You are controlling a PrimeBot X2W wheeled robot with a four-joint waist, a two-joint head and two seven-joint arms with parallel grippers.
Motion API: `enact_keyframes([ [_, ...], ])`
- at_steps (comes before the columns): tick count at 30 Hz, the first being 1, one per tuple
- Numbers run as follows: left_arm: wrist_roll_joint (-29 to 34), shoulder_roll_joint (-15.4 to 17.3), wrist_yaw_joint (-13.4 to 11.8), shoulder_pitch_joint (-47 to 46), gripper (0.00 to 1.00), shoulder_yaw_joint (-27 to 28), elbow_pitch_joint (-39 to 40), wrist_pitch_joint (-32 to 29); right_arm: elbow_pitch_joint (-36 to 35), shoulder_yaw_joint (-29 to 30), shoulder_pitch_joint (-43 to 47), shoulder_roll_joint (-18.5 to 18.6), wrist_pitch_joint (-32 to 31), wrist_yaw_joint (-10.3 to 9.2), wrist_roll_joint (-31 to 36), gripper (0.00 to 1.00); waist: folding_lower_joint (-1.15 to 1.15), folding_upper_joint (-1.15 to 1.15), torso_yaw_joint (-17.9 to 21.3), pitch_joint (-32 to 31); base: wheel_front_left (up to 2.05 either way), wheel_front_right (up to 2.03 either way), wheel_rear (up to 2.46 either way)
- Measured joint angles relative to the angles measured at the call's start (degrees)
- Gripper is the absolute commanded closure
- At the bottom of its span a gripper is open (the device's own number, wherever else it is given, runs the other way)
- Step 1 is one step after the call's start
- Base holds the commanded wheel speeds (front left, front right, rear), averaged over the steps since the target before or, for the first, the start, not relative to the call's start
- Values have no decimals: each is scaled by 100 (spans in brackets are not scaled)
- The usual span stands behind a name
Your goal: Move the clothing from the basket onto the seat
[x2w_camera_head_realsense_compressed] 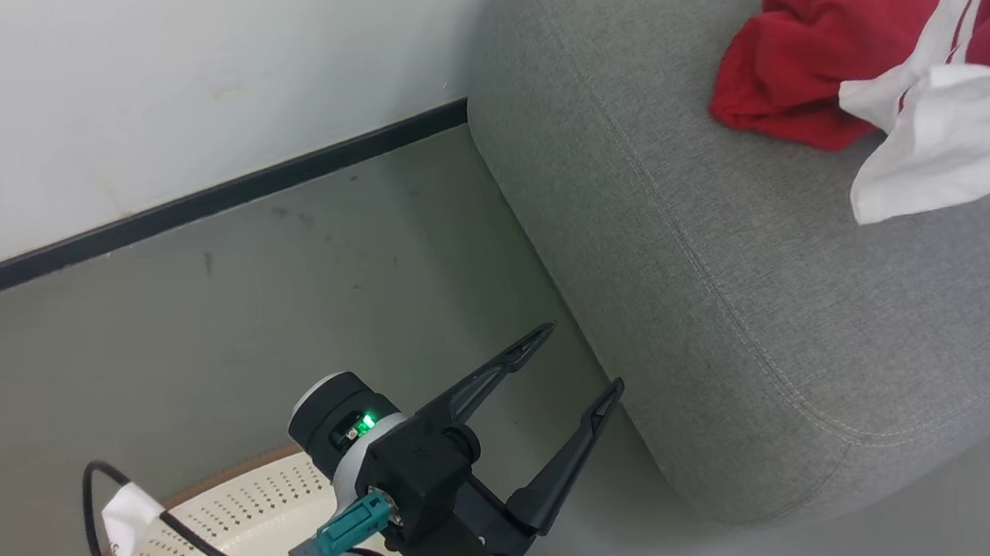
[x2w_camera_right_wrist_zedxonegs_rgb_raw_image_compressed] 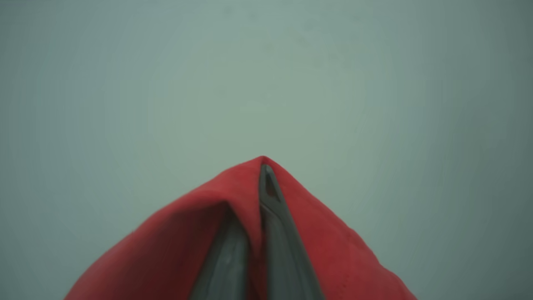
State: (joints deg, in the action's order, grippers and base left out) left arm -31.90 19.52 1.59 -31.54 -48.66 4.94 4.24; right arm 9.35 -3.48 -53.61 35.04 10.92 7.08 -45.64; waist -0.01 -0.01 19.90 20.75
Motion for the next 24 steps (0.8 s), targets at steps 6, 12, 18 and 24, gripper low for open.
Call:
enact_keyframes([
  [6,24,35,45,-74,0,-10,36,-59,544,339,-502,234,-19,-158,194,100,0,0,-142,274,0,0,0],
  [12,51,69,52,-130,0,-1,68,-62,888,635,-841,648,90,-572,588,100,0,0,-281,552,0,0,0],
  [18,58,159,91,-239,0,37,92,-85,1460,489,-906,683,129,-764,848,100,0,0,-406,815,0,0,0],
  [24,58,182,87,-301,0,89,146,-112,2035,189,-909,613,129,-912,1155,100,0,0,-491,1080,0,0,0],
])
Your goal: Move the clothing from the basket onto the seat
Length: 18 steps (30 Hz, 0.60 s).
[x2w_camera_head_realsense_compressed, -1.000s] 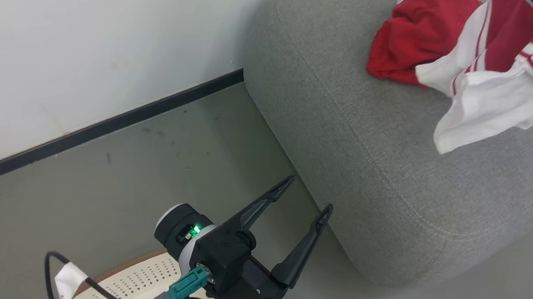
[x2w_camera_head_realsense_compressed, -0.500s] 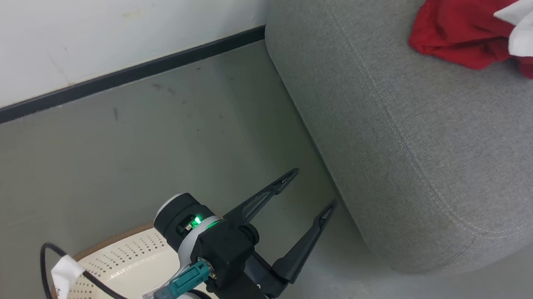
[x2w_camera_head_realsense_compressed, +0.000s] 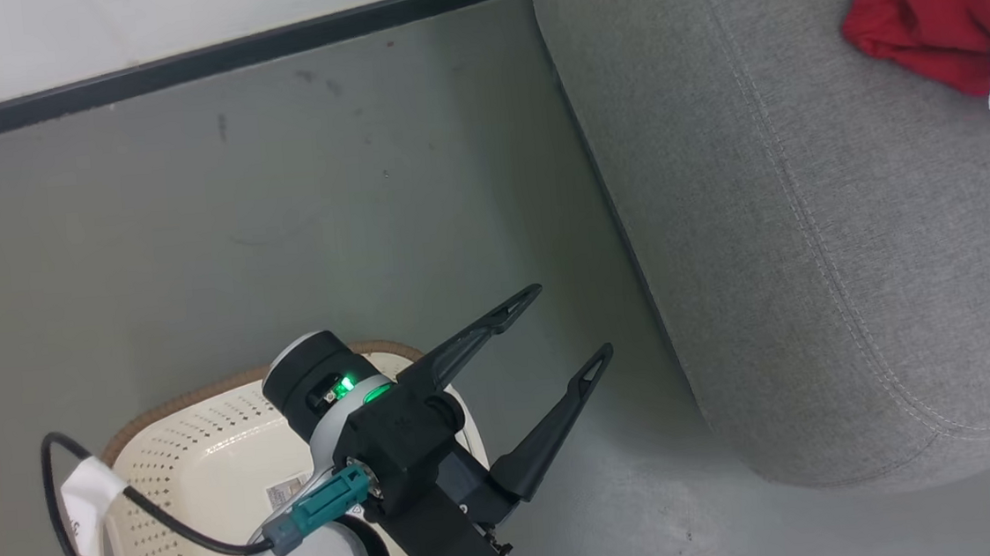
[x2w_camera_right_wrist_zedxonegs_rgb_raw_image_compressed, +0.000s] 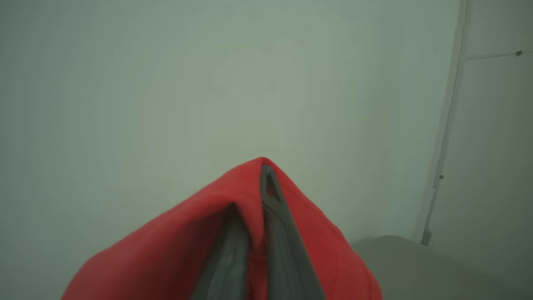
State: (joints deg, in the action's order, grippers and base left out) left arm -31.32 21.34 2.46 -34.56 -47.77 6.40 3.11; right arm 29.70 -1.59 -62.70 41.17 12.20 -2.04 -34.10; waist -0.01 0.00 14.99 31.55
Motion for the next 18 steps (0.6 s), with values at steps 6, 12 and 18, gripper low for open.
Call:
enact_keyframes([
  [6,8,-12,10,-105,0,5,9,-5,458,-386,1,56,-56,-56,434,100,0,0,-127,249,0,0,0],
  [12,8,-74,62,-268,0,21,-60,1,1216,-813,177,-129,-526,-55,582,100,1,0,-346,444,0,0,0],
  [18,7,-44,57,-266,0,107,-164,58,1653,-1073,238,-398,-980,-37,605,100,0,0,-451,499,0,0,0],
])
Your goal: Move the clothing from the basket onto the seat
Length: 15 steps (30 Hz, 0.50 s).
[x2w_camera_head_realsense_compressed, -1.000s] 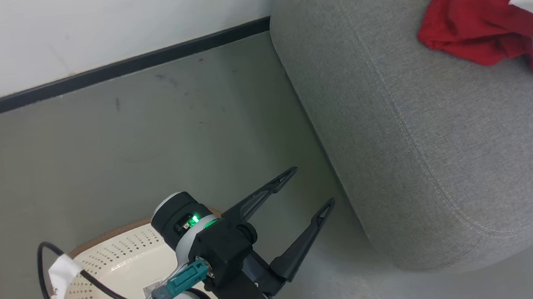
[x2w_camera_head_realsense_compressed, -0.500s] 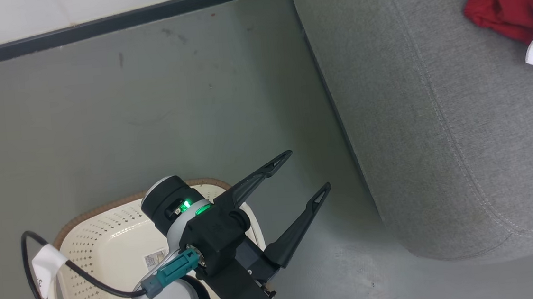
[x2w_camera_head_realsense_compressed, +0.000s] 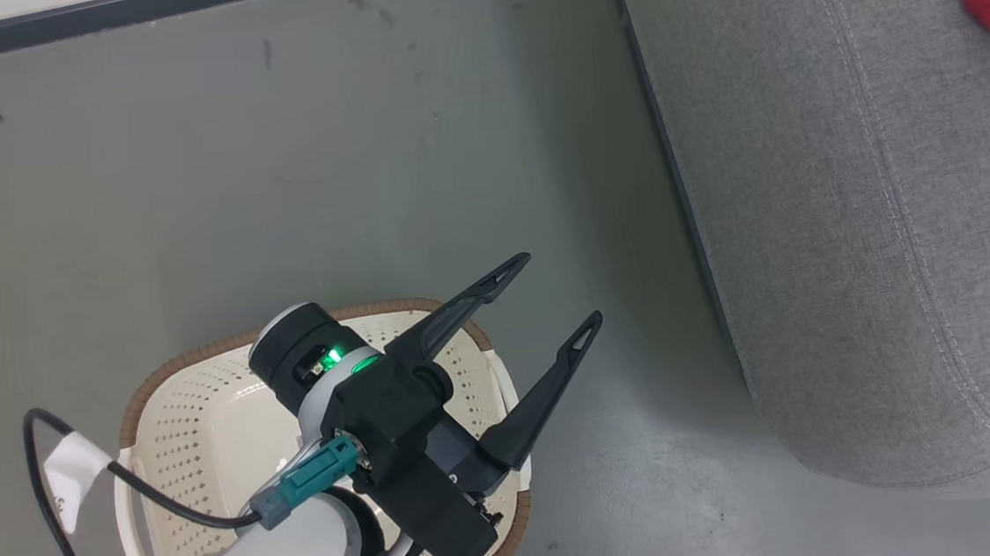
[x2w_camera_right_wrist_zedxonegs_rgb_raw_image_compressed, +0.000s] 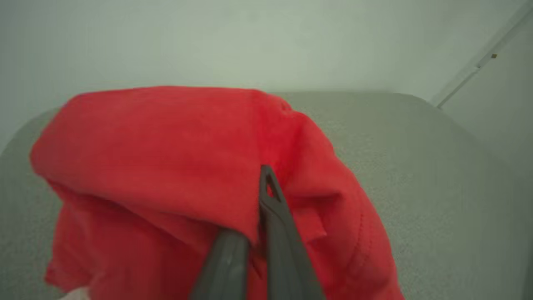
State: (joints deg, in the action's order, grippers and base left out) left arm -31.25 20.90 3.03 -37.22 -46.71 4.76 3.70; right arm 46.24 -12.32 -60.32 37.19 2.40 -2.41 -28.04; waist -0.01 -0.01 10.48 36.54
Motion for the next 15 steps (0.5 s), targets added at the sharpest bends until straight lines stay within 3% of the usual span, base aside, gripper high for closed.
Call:
enact_keyframes([
  [12,-9,-38,7,2,0,20,-220,198,662,-240,218,-408,-766,75,-23,100,0,0,-48,-205,0,0,0],
  [13,-9,-44,8,4,0,21,-233,199,670,-233,217,-408,-765,75,-23,63,0,0,-47,-232,0,0,0],
  [14,-10,-43,8,8,0,23,-254,211,676,-227,213,-414,-759,74,-23,2,1,0,-45,-258,0,0,0],
  [15,-11,-41,8,13,0,25,-270,253,677,-227,206,-415,-756,74,-23,0,0,0,-42,-286,0,0,0],
])
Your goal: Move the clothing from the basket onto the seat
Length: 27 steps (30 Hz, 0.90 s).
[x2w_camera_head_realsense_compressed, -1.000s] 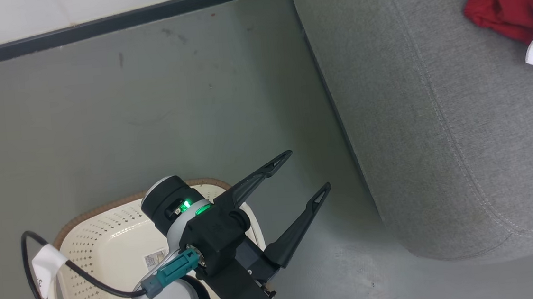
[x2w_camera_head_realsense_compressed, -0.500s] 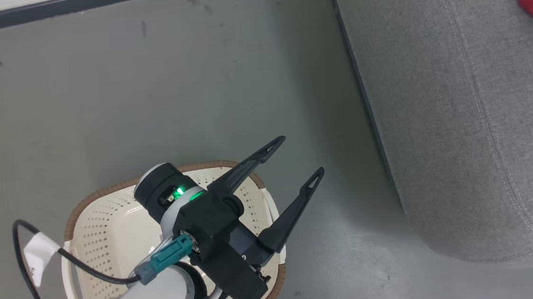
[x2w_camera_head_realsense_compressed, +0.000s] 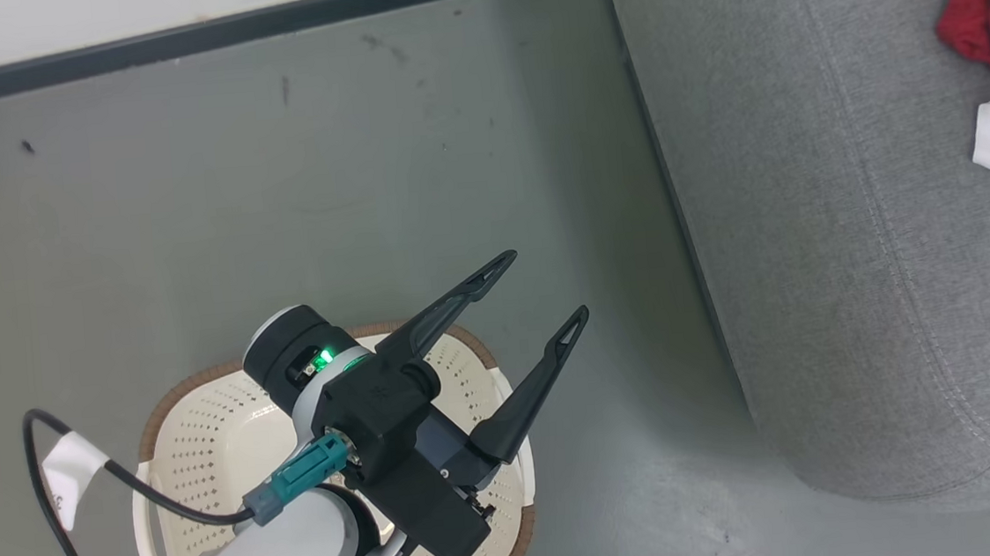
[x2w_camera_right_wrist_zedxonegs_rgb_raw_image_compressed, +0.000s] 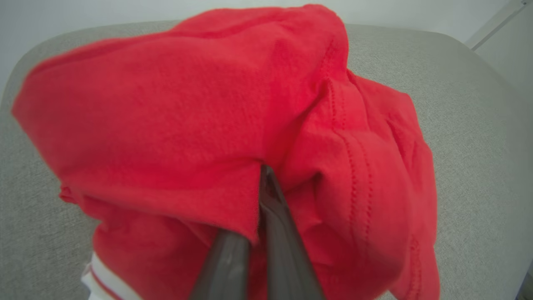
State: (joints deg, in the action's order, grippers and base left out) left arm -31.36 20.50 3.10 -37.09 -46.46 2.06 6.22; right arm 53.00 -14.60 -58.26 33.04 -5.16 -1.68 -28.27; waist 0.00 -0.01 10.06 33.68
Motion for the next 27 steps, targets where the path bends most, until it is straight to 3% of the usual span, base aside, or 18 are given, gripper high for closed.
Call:
enact_keyframes([
  [6,-34,1,2,17,0,18,-127,101,107,3,-33,-75,-36,0,-14,0,0,0,46,-203,0,0,0],
  [17,-94,25,41,332,0,63,-343,304,534,14,-31,-107,-695,90,-198,0,1,0,174,-714,0,0,0],
  [27,-159,0,-10,627,0,74,-455,447,538,-177,35,-118,-1092,546,-240,0,1,1,264,-1246,0,0,0],
])
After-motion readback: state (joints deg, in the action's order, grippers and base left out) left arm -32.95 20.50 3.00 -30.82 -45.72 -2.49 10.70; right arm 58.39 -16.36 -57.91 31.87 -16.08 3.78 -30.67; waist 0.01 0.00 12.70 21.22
